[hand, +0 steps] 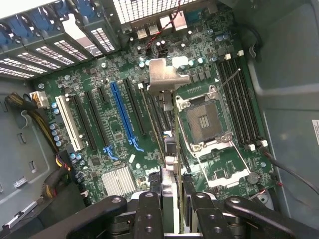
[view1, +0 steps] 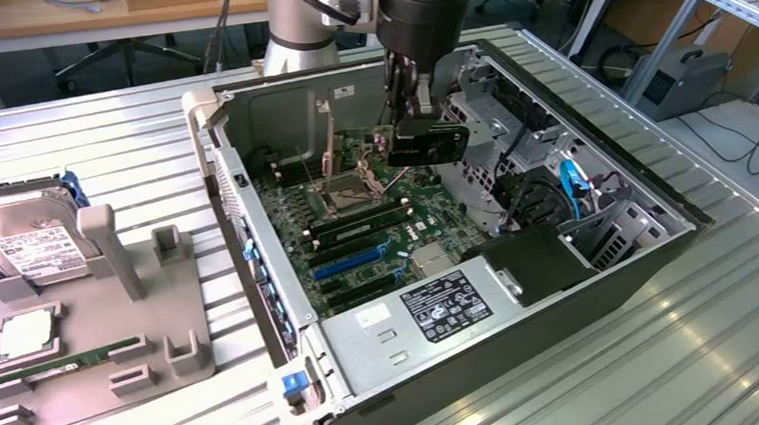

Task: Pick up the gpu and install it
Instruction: 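Insert the gpu into the slot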

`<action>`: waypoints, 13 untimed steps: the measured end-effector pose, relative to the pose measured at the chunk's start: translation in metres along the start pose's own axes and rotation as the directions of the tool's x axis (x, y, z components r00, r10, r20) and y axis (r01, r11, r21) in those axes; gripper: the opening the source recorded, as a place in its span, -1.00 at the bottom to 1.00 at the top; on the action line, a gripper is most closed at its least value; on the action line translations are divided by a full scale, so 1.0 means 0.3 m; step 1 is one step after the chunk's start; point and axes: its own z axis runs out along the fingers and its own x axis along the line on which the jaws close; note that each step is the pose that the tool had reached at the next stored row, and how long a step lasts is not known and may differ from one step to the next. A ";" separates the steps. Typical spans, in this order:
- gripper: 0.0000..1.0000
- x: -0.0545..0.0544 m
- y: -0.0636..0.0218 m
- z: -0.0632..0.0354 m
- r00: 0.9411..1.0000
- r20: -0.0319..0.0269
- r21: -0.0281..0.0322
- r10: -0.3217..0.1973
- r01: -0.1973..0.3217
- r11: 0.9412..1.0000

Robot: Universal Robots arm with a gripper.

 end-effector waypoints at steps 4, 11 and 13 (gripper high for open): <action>-0.44 0.000 0.000 0.000 1.000 0.000 0.000 -0.006 0.006 1.000; -0.44 0.000 0.000 0.000 1.000 0.000 -0.001 -0.020 0.020 1.000; -0.44 0.000 0.000 0.001 1.000 0.000 -0.001 -0.023 0.023 1.000</action>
